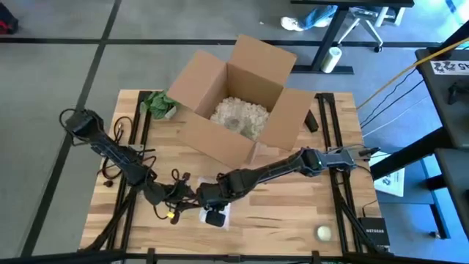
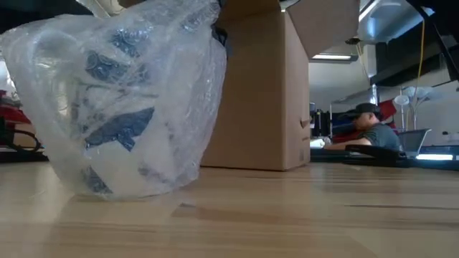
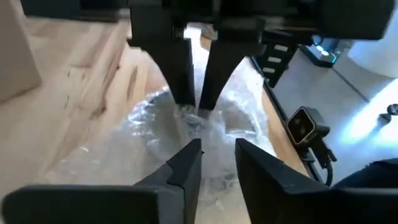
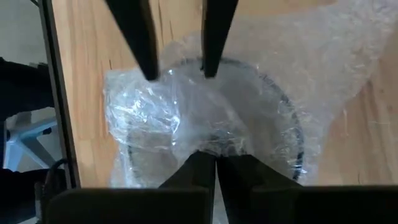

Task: Wrap mug
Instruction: Wrap the blue mug with the bubble wrap

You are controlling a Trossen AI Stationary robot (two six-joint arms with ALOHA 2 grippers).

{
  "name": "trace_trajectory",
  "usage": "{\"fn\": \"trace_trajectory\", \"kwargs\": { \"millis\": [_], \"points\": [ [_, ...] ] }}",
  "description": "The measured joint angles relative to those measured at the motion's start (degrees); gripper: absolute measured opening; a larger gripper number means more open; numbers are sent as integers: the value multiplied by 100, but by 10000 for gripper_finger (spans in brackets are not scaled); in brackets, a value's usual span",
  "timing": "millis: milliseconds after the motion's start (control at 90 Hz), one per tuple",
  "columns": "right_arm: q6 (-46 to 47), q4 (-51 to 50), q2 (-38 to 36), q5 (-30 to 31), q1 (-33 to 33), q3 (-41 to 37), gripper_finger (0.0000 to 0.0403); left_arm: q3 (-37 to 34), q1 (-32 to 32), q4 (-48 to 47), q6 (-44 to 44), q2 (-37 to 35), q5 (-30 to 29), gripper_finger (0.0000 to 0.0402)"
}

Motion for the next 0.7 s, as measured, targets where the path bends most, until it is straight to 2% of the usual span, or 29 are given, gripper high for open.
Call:
{"fn": "trace_trajectory", "kwargs": {
  "millis": [300,700],
  "points": [
    [2,13,0,-78,2,0,0,412,83,-43,401,375,207,5],
    [297,-308,-406,61,11,7,0,414,92,-167,194,472,217,0]
  ]
}}
